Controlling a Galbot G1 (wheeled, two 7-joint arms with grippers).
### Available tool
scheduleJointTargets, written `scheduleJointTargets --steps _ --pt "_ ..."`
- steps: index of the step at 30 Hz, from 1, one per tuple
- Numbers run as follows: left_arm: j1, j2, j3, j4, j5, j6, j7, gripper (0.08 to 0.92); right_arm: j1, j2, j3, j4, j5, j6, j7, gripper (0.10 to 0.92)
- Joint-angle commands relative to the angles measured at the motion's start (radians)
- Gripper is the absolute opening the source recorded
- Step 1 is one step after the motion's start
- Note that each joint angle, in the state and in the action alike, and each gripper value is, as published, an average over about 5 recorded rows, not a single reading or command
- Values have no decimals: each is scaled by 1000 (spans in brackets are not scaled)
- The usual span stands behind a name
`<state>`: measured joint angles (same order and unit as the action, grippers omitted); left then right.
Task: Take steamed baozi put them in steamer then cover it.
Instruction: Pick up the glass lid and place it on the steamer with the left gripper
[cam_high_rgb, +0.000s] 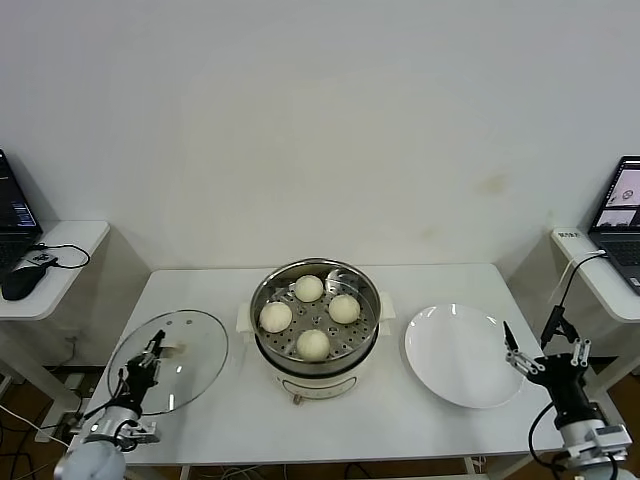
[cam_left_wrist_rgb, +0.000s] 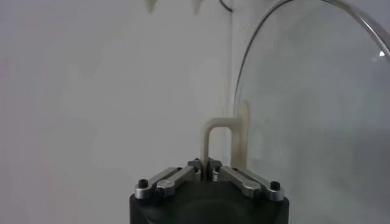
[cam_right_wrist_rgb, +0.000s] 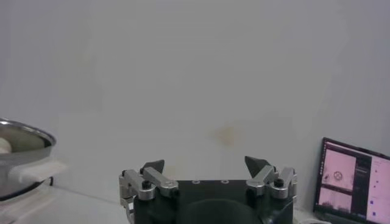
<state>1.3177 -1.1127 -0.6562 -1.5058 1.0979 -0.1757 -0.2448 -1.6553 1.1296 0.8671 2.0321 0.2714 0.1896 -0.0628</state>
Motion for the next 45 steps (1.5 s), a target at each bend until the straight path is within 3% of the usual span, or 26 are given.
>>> scheduleJointTargets --steps 1,11,18,22,33,45 --pt "158 41 -128 -370 -52 237 129 129 3 -2 -9 6 -12 -2 -1 823" --pt "172 125 -47 -656 -210 404 271 129 -7 20 -62 -14 -79 11 -3 823" --pt "79 232 141 -647 -299 462 245 129 19 64 -111 -44 -146 15 0 823" --pt "-38 246 286 -595 -266 495 222 129 20 103 -115 -48 -204 13 -6 823" --pt "-275 138 536 -535 -39 659 370 129 45 227 -134 -109 -379 24 14 823" --pt "-404 -124 668 -421 204 715 494 129 47 281 -133 -133 -456 39 35 823"
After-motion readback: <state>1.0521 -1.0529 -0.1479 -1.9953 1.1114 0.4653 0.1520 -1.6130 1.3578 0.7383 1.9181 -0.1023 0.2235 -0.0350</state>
